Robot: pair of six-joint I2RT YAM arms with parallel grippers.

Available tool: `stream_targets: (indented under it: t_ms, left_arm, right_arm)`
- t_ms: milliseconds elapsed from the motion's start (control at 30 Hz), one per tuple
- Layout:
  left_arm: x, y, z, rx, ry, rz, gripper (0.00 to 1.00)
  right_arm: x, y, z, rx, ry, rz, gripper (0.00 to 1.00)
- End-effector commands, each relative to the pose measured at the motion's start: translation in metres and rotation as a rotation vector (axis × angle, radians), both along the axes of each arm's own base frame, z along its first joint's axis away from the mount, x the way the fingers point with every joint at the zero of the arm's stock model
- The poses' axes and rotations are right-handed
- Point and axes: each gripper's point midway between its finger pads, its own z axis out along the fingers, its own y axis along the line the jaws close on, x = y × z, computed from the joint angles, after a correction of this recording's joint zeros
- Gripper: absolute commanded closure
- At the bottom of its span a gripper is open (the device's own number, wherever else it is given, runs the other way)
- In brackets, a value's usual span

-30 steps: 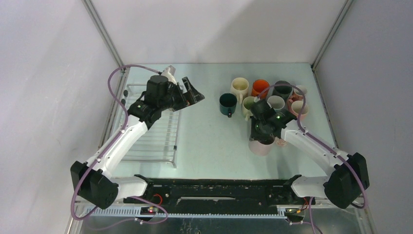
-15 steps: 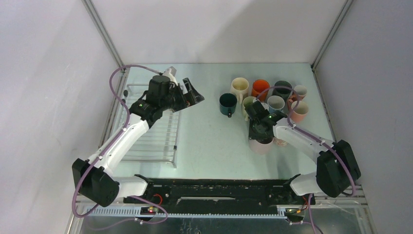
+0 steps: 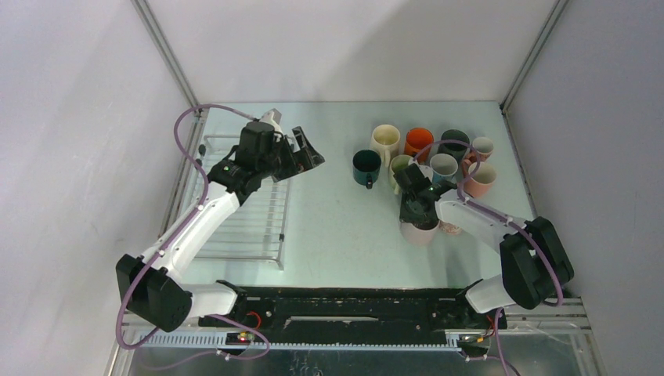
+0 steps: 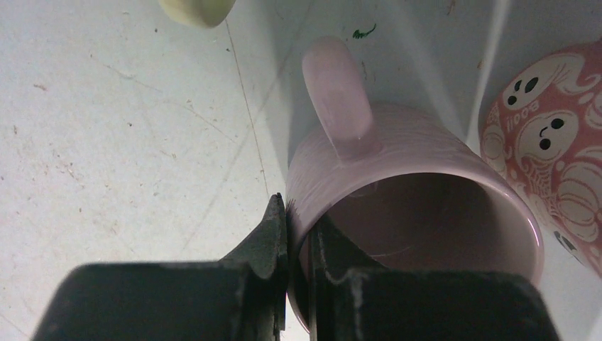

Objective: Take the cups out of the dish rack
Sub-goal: Place the cup at the center of the board.

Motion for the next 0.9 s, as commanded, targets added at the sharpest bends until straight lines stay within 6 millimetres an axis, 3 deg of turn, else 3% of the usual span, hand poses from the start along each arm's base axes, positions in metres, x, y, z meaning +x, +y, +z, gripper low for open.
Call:
stream_targets:
  t_ms: [0, 167, 267, 567, 867]
  left_arm:
    - [0.008, 0.003, 0.027, 0.017, -0.074, 0.015, 0.0]
    - [0.008, 0.005, 0.028, 0.024, -0.07, 0.025, 0.0]
    - [0.008, 0.008, 0.026, 0.036, -0.066, 0.033, 0.0]
    - [0.013, 0.027, 0.014, 0.13, -0.033, 0.114, 0.0]
    - [0.023, 0.061, 0.011, 0.265, 0.007, 0.263, 0.0]
  right_arm:
    - [0.024, -0.006, 0.008, -0.024, -0.105, -0.046, 1.0]
    - [0.026, -0.009, 0.001, -0.034, -0.107, -0.056, 0.94]
    - [0.026, -0.01, 0.002, -0.035, -0.11, -0.061, 0.84]
    - [0.02, -0.014, 0.02, -0.011, -0.134, -0.065, 0.56]
    - [0.009, -0.013, 0.048, 0.042, -0.169, -0.05, 0.44]
